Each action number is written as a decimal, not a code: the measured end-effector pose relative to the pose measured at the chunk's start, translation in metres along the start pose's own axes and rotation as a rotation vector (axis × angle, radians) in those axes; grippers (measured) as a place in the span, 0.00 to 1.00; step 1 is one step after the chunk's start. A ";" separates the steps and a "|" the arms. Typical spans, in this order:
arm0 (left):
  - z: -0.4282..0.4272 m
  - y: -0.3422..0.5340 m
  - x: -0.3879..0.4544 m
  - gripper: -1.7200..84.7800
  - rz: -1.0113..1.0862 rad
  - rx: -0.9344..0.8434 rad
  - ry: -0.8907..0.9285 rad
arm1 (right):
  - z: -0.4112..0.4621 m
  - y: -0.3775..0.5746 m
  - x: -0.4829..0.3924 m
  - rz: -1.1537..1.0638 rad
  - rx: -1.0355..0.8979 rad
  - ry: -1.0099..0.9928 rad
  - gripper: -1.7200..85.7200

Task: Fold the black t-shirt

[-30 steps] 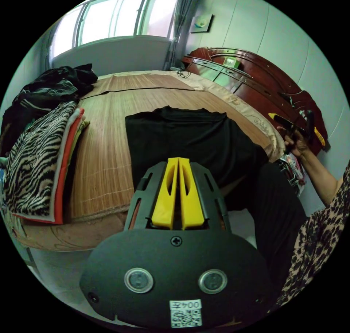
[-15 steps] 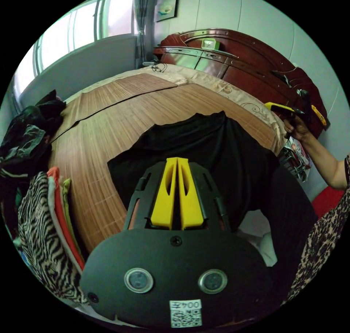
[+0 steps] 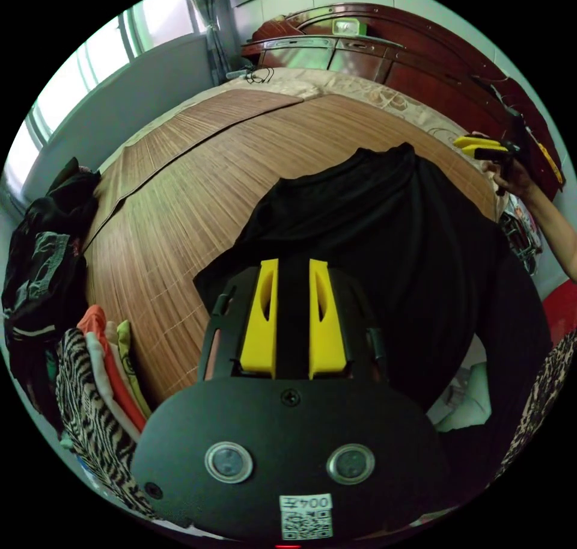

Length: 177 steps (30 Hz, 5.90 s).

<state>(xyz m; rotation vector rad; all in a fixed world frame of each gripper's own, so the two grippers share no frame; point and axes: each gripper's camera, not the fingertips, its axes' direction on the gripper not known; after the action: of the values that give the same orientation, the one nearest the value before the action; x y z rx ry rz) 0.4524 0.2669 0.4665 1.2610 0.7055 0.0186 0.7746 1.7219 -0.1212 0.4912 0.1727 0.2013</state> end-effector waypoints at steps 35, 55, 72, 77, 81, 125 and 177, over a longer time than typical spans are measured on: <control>0.050 -0.078 -0.042 0.13 0.150 -0.078 0.020 | 0.107 -0.147 0.028 -0.283 -0.416 0.033 0.08; 0.058 -0.091 -0.044 0.13 0.307 -0.154 0.026 | 0.144 -0.187 -0.005 -0.569 -0.609 0.156 0.13; 0.051 -0.091 -0.058 0.08 0.329 -0.186 0.099 | 0.157 -0.177 0.011 -0.535 -0.630 0.061 0.03; 0.046 -0.087 -0.076 0.03 0.258 -0.195 0.077 | 0.147 -0.166 0.027 -0.451 -0.575 0.018 0.03; 0.055 -0.079 -0.102 0.02 0.087 -0.259 0.088 | 0.150 -0.155 0.042 -0.333 -0.568 0.016 0.05; -0.148 0.345 0.166 0.02 -0.548 0.154 0.399 | 0.101 0.198 -0.218 0.447 -0.241 0.086 0.01; -0.131 0.411 0.222 0.02 -0.505 0.141 0.438 | 0.143 0.298 -0.254 0.307 -0.501 -0.265 0.01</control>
<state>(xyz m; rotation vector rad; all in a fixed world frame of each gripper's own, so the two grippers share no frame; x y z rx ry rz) 0.7114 0.6023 0.7023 1.1909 1.4115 -0.1770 0.5153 1.8560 0.1761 0.0382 -0.2134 0.4627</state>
